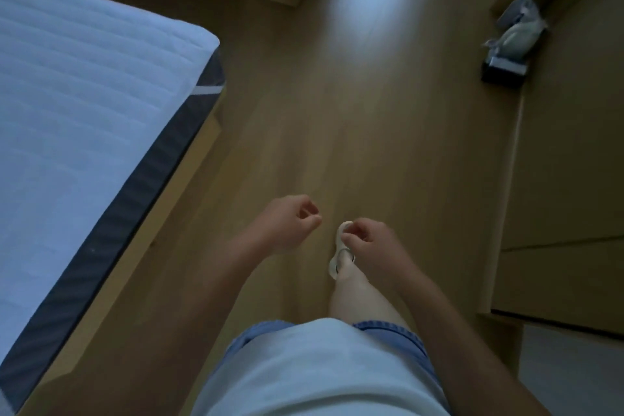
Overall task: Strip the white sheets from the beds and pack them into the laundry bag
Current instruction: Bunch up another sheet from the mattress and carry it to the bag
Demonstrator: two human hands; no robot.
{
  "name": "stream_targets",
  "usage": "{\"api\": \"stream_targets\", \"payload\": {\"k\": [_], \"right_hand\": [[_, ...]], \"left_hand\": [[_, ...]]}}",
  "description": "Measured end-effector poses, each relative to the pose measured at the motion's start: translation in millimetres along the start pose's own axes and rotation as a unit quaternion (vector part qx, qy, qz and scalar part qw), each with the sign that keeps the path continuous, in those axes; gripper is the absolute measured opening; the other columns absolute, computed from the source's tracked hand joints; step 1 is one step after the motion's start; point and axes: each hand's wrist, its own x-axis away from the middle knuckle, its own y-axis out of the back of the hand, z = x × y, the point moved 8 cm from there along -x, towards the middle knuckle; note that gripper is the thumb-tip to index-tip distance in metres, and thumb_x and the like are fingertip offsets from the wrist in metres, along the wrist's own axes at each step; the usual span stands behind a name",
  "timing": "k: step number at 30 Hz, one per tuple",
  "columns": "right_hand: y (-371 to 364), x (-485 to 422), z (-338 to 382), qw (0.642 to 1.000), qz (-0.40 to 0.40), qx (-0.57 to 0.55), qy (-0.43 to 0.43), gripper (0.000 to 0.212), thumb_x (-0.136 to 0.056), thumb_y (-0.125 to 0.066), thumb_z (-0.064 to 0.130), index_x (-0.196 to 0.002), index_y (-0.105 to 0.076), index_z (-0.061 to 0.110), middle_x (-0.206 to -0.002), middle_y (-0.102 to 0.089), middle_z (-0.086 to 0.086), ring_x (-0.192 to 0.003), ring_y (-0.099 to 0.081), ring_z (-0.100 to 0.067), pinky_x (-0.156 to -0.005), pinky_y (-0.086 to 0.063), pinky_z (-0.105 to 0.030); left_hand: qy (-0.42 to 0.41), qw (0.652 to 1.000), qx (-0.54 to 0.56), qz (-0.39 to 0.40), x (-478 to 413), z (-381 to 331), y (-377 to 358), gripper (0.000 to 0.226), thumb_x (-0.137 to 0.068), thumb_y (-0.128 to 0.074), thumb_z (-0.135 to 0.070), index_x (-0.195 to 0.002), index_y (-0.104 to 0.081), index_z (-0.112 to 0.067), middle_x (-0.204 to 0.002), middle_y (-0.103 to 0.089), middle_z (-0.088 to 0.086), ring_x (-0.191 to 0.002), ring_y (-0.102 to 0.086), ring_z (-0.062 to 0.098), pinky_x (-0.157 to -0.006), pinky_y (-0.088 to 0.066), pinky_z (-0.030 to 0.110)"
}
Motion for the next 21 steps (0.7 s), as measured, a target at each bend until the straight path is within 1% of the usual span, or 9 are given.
{"api": "stream_targets", "payload": {"k": [3,4,7,9,12,15,18,19,21], "right_hand": [[53,-89,25,0.999,0.014,0.026,0.011,0.018,-0.095,-0.053,0.019,-0.102,-0.066,0.009,-0.096,-0.066,-0.005,-0.086,-0.061,-0.018,-0.073,-0.049,-0.028],[72,-119,39,0.999,0.019,0.039,0.02,0.018,-0.095,-0.053,0.019,-0.103,-0.065,0.009,-0.097,-0.066,-0.004,-0.088,-0.061,-0.018,-0.074,-0.048,-0.028],[124,-202,91,0.994,0.034,0.088,0.05,0.017,-0.095,-0.053,0.02,-0.102,-0.065,0.011,-0.094,-0.064,-0.003,-0.083,-0.057,-0.015,-0.067,-0.043,-0.025],[147,-257,126,0.99,0.045,0.113,0.067,0.018,-0.094,-0.054,0.02,-0.101,-0.067,0.008,-0.096,-0.065,-0.006,-0.083,-0.056,-0.016,-0.067,-0.04,-0.025],[160,-332,177,0.985,0.067,0.133,0.086,0.019,-0.093,-0.055,0.021,-0.1,-0.067,0.008,-0.091,-0.063,-0.004,-0.082,-0.056,-0.016,-0.067,-0.041,-0.026],[161,-408,217,0.982,0.085,0.142,0.092,0.017,-0.091,-0.056,0.02,-0.096,-0.068,0.009,-0.086,-0.063,-0.002,-0.082,-0.058,-0.018,-0.07,-0.044,-0.028],[164,-485,260,0.978,0.1,0.153,0.098,0.016,-0.091,-0.055,0.019,-0.097,-0.067,0.01,-0.085,-0.062,0.001,-0.082,-0.057,-0.017,-0.068,-0.041,-0.027],[167,-510,275,0.978,0.102,0.155,0.099,0.016,-0.091,-0.054,0.018,-0.097,-0.067,0.01,-0.084,-0.06,0.002,-0.081,-0.056,-0.016,-0.067,-0.04,-0.026],[181,-556,313,0.976,0.106,0.16,0.105,0.016,-0.092,-0.054,0.018,-0.098,-0.067,0.01,-0.082,-0.058,0.004,-0.075,-0.053,-0.012,-0.061,-0.039,-0.02]], "left_hand": [[0.043,0.999,-0.001,-0.014,-75,-13,29,0.028,-0.096,-0.054,-0.025,-0.117,-0.063,-0.008,-0.116,-0.066,0.009,-0.104,-0.06,0.02,-0.08,-0.044,0.024],[0.059,0.998,-0.005,-0.014,-97,-17,42,0.029,-0.097,-0.053,-0.025,-0.119,-0.062,-0.008,-0.116,-0.065,0.008,-0.104,-0.06,0.02,-0.078,-0.042,0.023],[0.093,0.995,0.004,-0.033,-158,-33,93,0.03,-0.097,-0.052,-0.027,-0.12,-0.06,-0.01,-0.115,-0.065,0.006,-0.099,-0.059,0.017,-0.077,-0.042,0.023],[0.106,0.992,0.031,-0.062,-195,-42,132,0.029,-0.097,-0.052,-0.027,-0.12,-0.06,-0.011,-0.113,-0.064,0.005,-0.097,-0.058,0.015,-0.075,-0.041,0.023],[0.135,0.982,0.077,-0.108,-242,-37,180,0.026,-0.097,-0.054,-0.026,-0.116,-0.062,-0.012,-0.108,-0.064,0.003,-0.091,-0.054,0.01,-0.069,-0.038,0.021],[0.169,0.975,0.095,-0.104,-302,-18,221,0.023,-0.096,-0.055,-0.028,-0.113,-0.062,-0.014,-0.103,-0.063,0.0,-0.089,-0.055,0.01,-0.065,-0.04,0.02],[0.185,0.972,0.1,-0.105,-377,2,281,0.02,-0.094,-0.056,-0.03,-0.108,-0.062,-0.016,-0.106,-0.065,-0.001,-0.093,-0.059,0.013,-0.077,-0.05,0.03],[0.184,0.972,0.098,-0.109,-402,5,305,0.021,-0.094,-0.057,-0.03,-0.108,-0.063,-0.017,-0.107,-0.066,-0.001,-0.095,-0.06,0.015,-0.083,-0.051,0.032],[0.18,0.974,0.081,-0.107,-447,0,357,0.023,-0.093,-0.056,-0.033,-0.11,-0.063,-0.019,-0.107,-0.066,-0.002,-0.096,-0.061,0.016,-0.087,-0.051,0.033]]}}
